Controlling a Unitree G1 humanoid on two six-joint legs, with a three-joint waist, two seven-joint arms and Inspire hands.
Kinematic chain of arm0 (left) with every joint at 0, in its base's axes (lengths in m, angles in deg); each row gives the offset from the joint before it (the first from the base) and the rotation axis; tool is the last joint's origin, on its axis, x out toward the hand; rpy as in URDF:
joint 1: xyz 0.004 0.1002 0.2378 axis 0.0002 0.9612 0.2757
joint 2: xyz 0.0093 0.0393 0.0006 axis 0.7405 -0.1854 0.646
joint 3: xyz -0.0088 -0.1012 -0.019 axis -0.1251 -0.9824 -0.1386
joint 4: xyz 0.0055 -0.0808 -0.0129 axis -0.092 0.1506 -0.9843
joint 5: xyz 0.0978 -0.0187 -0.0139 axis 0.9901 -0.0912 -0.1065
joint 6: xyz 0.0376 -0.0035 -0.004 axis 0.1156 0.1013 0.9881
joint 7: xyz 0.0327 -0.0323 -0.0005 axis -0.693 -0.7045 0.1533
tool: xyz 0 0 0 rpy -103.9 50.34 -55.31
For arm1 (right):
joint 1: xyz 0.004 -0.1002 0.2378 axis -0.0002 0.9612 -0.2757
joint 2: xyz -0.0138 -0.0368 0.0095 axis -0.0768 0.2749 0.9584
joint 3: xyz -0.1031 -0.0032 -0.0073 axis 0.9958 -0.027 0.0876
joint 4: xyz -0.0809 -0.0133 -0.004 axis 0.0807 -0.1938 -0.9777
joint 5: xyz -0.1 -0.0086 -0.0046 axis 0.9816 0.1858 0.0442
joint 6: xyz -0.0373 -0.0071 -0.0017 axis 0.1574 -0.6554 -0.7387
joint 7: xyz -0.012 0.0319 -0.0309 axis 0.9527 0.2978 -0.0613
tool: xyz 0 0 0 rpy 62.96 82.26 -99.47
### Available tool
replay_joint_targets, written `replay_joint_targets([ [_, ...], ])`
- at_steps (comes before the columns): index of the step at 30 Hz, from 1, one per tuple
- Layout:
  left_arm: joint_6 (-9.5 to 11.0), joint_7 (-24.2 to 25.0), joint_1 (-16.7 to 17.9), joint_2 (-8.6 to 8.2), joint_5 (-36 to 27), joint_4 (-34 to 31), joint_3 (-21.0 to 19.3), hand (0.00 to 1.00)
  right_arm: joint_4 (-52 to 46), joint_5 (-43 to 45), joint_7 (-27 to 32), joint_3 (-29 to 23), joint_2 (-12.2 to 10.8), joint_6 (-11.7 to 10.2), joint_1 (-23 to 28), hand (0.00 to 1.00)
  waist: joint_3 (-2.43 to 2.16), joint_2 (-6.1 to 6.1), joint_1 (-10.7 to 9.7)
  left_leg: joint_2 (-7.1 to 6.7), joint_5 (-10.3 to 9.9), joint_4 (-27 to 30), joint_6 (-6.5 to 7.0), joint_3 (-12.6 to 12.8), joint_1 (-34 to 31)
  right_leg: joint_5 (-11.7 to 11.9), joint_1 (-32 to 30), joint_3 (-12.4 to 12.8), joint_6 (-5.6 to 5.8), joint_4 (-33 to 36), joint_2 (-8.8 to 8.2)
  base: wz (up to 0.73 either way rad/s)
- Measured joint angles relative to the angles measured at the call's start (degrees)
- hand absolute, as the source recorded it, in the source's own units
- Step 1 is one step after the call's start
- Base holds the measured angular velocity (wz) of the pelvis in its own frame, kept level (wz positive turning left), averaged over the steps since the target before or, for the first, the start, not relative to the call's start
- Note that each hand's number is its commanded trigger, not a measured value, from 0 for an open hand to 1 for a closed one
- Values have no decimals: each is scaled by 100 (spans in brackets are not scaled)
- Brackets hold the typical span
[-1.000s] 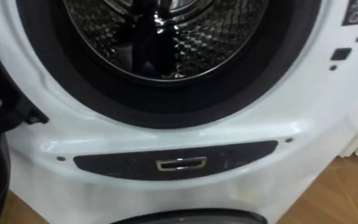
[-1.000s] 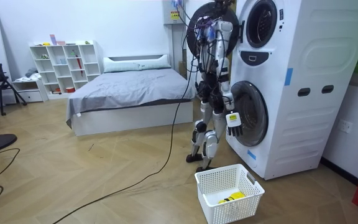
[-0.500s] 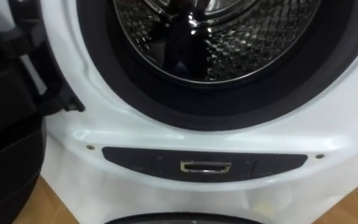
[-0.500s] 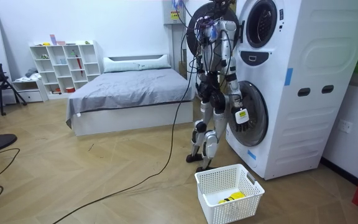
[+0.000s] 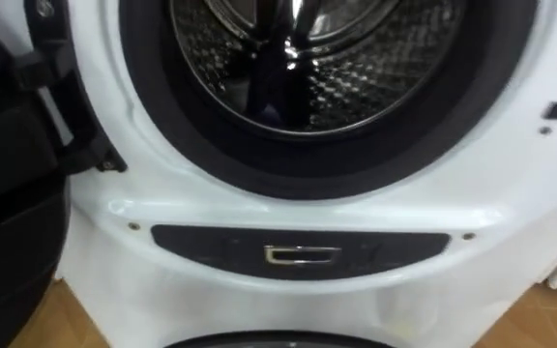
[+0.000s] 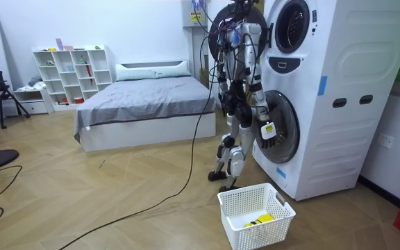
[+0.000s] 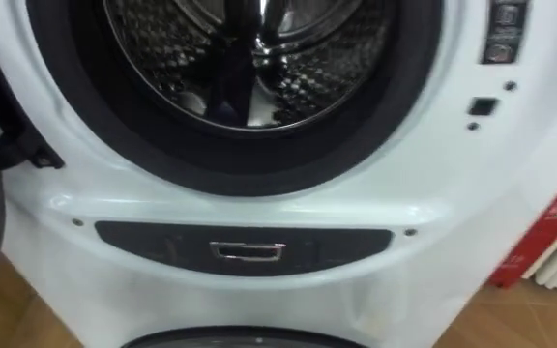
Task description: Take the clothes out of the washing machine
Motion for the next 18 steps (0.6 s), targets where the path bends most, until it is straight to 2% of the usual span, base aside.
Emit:
replay_joint_targets([
  [1, -27, 56, 20, -38, 0, 3, 1, 0, -42, 80, 9, 4, 33, 2, -8, 0, 35, 57, 5, 94, -12, 341, -18, 9, -11, -16, -23, -31, -27, 76, 50, -66],
  [2, -70, 171, 34, -81, -6, 26, -12, 0, -113, 224, 52, -21, 67, -14, 9, 0, -1, 193, -52, 215, -24, 874, -61, -32, 51, -48, -125, -131, -80, 239, 117, -39],
  [3, -78, 227, -88, -73, -28, 20, -42, 0, -132, 229, 103, -62, 64, -22, 8, 0, 11, 246, -196, 252, -13, 1019, -90, -167, 243, -61, -231, -197, -102, 381, 132, -13],
  [4, -78, 249, -183, -61, -37, 7, -80, 0, -138, 212, 126, -77, 63, -22, 14, 0, 15, 253, -243, 286, 2, 993, -131, -211, 354, -54, -289, -261, -113, 432, 131, 26],
  [6, -52, 283, -594, -22, -93, -128, -84, 0, -263, 173, 135, -203, 38, -28, -39, 0, 22, 279, -396, 335, 34, 481, -341, -461, 870, -26, -657, -472, -125, 679, 113, 38],
  [7, -35, 294, -721, -16, -122, -162, -42, 0, -277, 163, 139, -209, 35, -32, -70, 0, 26, 285, -419, 384, 15, 292, -377, -494, 1009, -7, -761, -543, -121, 700, 113, 40],
  [9, 68, 316, -1050, -19, -121, -240, 123, 0, -272, 152, 136, -227, 33, -39, -212, 0, 15, 349, -439, 477, -32, -484, -444, -557, 1412, 93, -1125, -668, -102, 877, 107, 30],
  [10, 125, 347, -1247, -18, -93, -242, 182, 0, -233, 184, 136, -238, 24, -68, -322, 0, 50, 336, -464, 482, -153, -1107, -489, -604, 1650, 198, -1402, -729, -89, 986, 89, 17],
  [11, 131, 356, -1372, 2, -79, -236, 230, 0, -236, 207, 131, -271, -3, -70, -440, 0, 82, 283, -471, 492, -369, -1758, -465, -593, 1788, 329, -1669, -766, -63, 1083, 19, 13],
  [12, 130, 356, -1406, -13, -82, -238, 302, 0, -249, 243, 134, -315, -9, -81, -464, 0, 83, 255, -468, 479, -517, -2259, -444, -584, 1843, 539, -1882, -772, -17, 1055, -37, 6],
  [13, 132, 358, -1402, -17, -84, -206, 373, 0, -274, 282, 145, -329, -17, -75, -463, 0, 83, 256, -460, 464, -581, -2463, -401, -567, 1847, 667, -1945, -762, 10, 1014, -53, 6],
  [14, 122, 373, -1391, -13, -85, -135, 520, 0, -310, 346, 185, -343, -23, -59, -403, 0, 76, 237, -484, 352, -674, -2665, -238, -495, 1788, 944, -2011, -762, 103, 827, -126, 7],
  [15, 121, 378, -1409, 0, -104, -91, 600, 0, -318, 354, 184, -344, -38, -57, -366, 0, 71, 192, -485, 246, -679, -2653, -52, -413, 1701, 1120, -2015, -738, 146, 695, -197, 3],
  [16, 112, 388, -1301, 35, -148, -16, 700, 0, -345, 336, 184, -341, -82, -37, -320, 0, 23, 37, -469, 20, -565, -2545, 191, -273, 1504, 1521, -1981, -577, 253, 316, -347, -15],
  [17, 110, 387, -1134, 35, -250, 19, 763, 0, -365, 303, 174, -320, -80, 6, -291, 0, 21, -22, -469, -201, -495, -2415, 316, -137, 1357, 2005, -1882, -370, 469, -97, -435, -24],
  [18, 112, 389, -1053, 38, -278, 23, 798, 0, -364, 287, 177, -298, -79, 17, -291, 0, 19, -91, -472, -286, -457, -2350, 379, 2, 1303, 2163, -1841, -287, 589, -210, -519, -9],
])
